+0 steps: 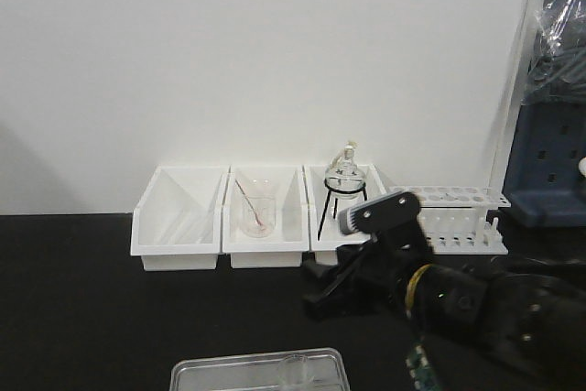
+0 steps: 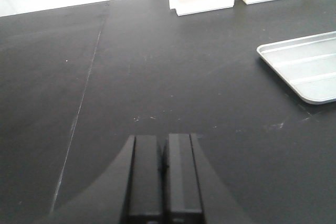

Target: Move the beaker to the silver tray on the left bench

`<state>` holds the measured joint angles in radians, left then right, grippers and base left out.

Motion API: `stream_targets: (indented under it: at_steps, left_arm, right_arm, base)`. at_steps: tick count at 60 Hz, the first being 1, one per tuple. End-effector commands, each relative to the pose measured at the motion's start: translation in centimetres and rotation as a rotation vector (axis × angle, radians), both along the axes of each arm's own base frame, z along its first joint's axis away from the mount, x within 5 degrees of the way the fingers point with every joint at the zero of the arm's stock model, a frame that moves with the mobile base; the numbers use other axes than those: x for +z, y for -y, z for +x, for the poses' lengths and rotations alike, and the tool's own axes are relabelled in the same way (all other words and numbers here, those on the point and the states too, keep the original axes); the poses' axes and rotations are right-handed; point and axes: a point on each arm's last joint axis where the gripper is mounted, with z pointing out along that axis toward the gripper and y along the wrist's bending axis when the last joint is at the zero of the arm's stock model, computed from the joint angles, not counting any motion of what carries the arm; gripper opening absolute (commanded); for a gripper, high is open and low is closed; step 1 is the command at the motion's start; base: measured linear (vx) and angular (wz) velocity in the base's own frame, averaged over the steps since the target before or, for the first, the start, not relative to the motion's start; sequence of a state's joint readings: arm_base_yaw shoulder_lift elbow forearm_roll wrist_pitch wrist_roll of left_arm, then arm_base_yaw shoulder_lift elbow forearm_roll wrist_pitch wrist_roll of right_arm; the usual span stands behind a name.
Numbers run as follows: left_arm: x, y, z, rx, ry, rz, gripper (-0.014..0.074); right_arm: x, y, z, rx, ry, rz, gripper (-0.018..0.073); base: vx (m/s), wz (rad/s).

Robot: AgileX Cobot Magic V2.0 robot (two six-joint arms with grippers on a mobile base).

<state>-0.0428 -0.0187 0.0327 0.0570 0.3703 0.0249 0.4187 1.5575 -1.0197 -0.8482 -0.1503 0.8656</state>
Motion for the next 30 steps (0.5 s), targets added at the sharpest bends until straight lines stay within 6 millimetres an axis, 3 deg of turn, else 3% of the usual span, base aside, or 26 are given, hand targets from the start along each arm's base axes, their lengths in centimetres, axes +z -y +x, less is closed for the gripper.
stream_targets:
  at_steps: [1, 4, 16, 30]
  left_arm:
    - [0.0, 0.1, 0.2, -0.011, 0.063, -0.007, 0.0001]
    - [0.0, 0.1, 0.2, -0.011, 0.063, -0.007, 0.0001]
    - [0.0, 0.1, 0.2, -0.011, 0.063, -0.007, 0.0001]
    - [0.0, 0.1, 0.2, -0.011, 0.063, -0.007, 0.0001]
  right_arm:
    - [4.8, 2.0, -3.1, -0.060, 0.085, 0.046, 0.0059]
    - [5.4, 2.9, -5.1, -0.066, 0.107, 0.052, -0.0018]
    - [6.2, 6.9, -13.6, -0.081, 0.214, 0.092, -0.0015]
    - [6.5, 11.2, -21.4, -0.167, 0.384, 0.146, -0.0014]
  base:
    - [0.00, 0.00]
    - [0.00, 0.00]
    - [0.00, 0.00]
    - [0.00, 0.00]
